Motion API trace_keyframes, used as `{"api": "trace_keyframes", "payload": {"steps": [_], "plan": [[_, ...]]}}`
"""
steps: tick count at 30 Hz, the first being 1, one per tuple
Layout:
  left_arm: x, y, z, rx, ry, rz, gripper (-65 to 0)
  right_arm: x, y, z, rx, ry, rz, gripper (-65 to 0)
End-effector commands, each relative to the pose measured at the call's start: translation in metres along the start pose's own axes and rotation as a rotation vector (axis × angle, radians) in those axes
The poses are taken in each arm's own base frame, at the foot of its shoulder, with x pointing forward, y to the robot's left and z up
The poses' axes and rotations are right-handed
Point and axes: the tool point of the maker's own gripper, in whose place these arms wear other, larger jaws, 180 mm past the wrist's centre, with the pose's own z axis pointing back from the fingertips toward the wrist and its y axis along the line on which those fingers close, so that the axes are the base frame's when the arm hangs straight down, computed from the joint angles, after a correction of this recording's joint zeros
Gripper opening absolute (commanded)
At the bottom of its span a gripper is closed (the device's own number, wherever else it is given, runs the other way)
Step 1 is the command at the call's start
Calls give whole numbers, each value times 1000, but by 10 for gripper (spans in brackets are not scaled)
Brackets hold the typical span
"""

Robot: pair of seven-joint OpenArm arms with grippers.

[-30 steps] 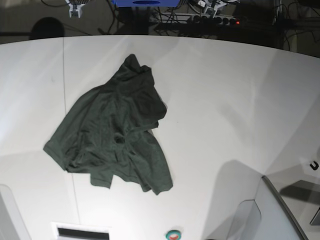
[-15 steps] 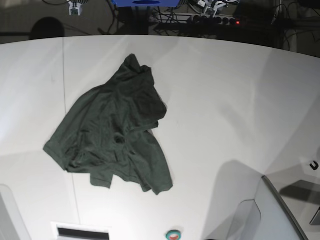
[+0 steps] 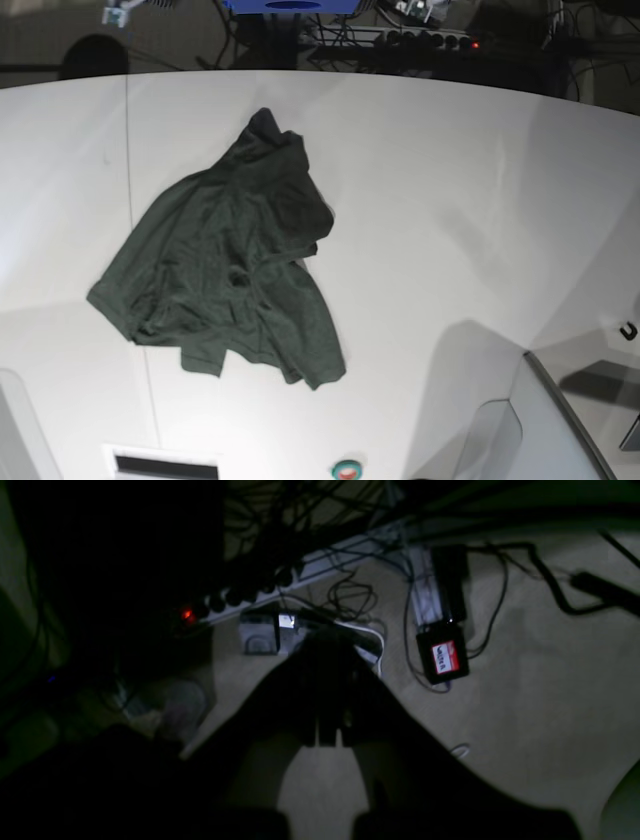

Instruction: Layout the t-shirt on the table in an organized manner, then fold the t-shirt properly

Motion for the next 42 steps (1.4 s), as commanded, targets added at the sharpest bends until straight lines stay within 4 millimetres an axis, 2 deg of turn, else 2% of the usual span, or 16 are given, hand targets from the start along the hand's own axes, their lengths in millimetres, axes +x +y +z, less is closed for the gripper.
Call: {"api": "trace_keyframes", "payload": {"steps": [1,3,6,9,15,18,21,25,27,30,34,37,39,42], "plan": [[-6,5,5,9,1,-9,-650,5,-11,8,-16,-26,-5,-647],[-6,1,8,3,-14,-7,-650,24,-19,22,-22,-78,-5,-647],[-3,23,20,67,-58,43,-650,53,-13,46,-9,-160,-14,-647],[19,44,37,143,-162,98,-650,79,-1,66,17,-225,-9,-647],[89,76,92,240,-418,104,-650,141,24,92,74,-330,8,-645],[133,81,112,256,-540,89,-650,196,42,111,112,-437,17,-642],[167,85,123,265,-631,80,-650,245,62,124,151,-478,29,-642],[218,89,130,273,-754,73,-650,305,88,131,194,-471,35,-636],[240,89,128,278,-779,103,-650,331,101,131,217,-466,31,-596],[275,97,121,286,-735,151,-650,369,118,137,250,-480,25,-497],[320,98,131,283,-776,181,-650,400,133,140,280,-489,19,-371],[349,99,139,283,-837,203,-650,406,140,127,294,-452,10,-287],[366,95,138,267,-864,202,-650,404,142,119,296,-430,5,-281],[380,80,127,217,-831,179,-650,403,142,117,297,-424,5,-281]]}}
